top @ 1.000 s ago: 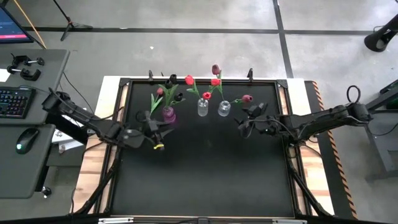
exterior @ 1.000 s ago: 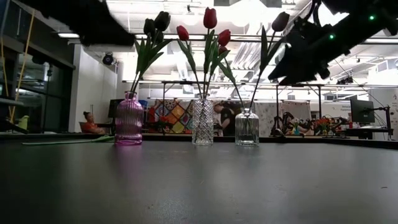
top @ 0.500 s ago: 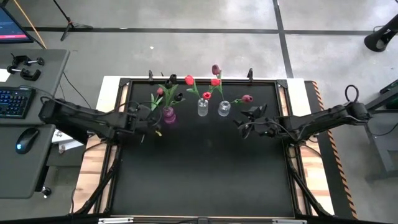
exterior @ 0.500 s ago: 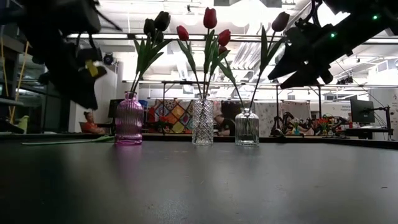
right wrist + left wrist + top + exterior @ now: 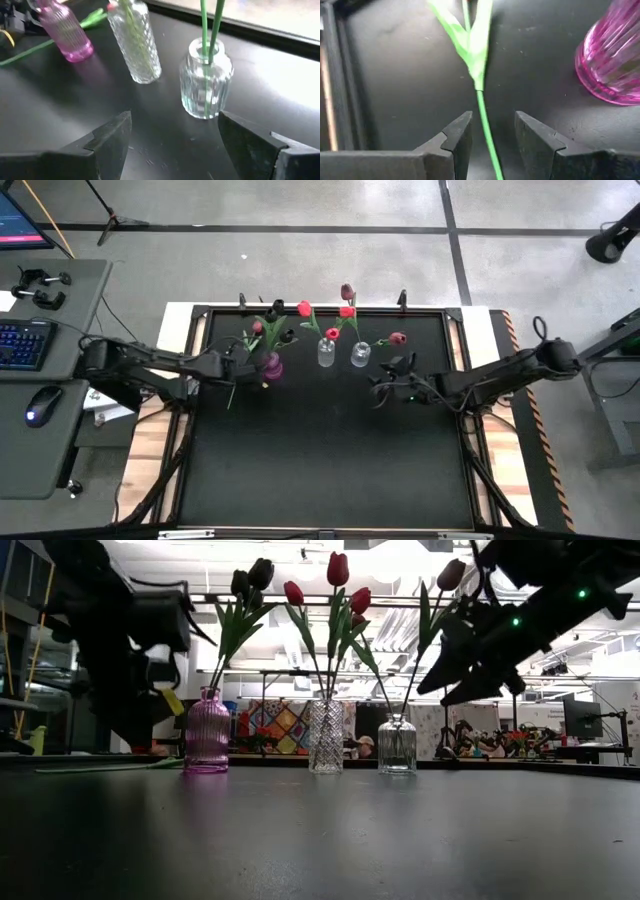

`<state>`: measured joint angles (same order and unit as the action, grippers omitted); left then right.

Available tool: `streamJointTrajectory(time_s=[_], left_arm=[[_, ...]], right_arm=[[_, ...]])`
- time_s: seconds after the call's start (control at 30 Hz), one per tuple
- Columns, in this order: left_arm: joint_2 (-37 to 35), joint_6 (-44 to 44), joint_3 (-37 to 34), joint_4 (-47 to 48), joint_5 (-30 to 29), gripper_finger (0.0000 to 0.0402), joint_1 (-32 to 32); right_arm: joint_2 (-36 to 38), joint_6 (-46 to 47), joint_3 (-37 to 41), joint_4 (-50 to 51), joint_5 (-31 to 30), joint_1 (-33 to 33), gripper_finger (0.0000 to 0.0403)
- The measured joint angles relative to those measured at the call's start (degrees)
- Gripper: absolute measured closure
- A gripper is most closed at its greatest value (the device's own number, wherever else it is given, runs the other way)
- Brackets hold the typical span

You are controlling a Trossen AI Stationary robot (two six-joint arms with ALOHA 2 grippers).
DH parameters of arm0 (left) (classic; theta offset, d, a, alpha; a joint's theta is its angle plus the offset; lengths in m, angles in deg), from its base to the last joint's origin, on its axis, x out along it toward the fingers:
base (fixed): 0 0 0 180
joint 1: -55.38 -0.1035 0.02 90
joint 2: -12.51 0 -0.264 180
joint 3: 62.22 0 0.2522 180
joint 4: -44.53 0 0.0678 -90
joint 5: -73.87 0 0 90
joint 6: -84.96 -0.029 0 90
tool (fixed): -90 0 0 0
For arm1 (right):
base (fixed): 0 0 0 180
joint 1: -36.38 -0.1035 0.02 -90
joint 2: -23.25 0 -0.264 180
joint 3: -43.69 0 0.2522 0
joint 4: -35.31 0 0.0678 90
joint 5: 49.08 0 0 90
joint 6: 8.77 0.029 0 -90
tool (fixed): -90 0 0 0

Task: Sort flowers into vase by color
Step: Put the dark red flower into the right transparent vase

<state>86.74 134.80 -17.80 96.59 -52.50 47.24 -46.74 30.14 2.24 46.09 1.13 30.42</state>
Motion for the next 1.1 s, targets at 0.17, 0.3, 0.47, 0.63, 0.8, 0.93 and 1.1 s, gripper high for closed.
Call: streamJointTrajectory(time_s=[0.17,0.3,0.47,0.63,0.8,0.93,1.1], left_arm=[[4.3,-1.6,0.0,-2.9,1.5,0.0269,-3.1],[6.6,-1.6,0.0,-3.5,1.5,0.0269,-5.8],[8.0,-4.3,-2.7,-10.1,2.4,0.0269,-8.0],[6.9,-4.3,-3.2,-9.6,3.5,0.0269,-8.8],[4.4,-4.4,-3.3,-9.2,4.9,0.0284,-8.7],[4.1,-4.4,-3.2,-8.1,6.3,0.0324,-8.4],[4.1,-4.6,-3.2,-7.5,6.5,0.0391,-7.6]], right_arm=[[-3.0,1.6,0.0,-1.1,-0.1,-0.1,0.0116],[-3.2,1.6,0.0,-2.1,-0.1,-0.1,0.0116],[-3.2,1.6,0.0,-3.3,-0.1,-0.1,0.0116],[-3.2,1.6,0.0,-3.9,-0.1,-0.1,0.0116],[-3.2,1.6,0.0,-4.2,-0.1,-0.1,0.0116],[-3.2,1.6,0.0,-4.2,-0.1,-0.1,0.0116],[-3.2,1.6,0.0,-4.2,-0.1,-0.1,0.0116]])
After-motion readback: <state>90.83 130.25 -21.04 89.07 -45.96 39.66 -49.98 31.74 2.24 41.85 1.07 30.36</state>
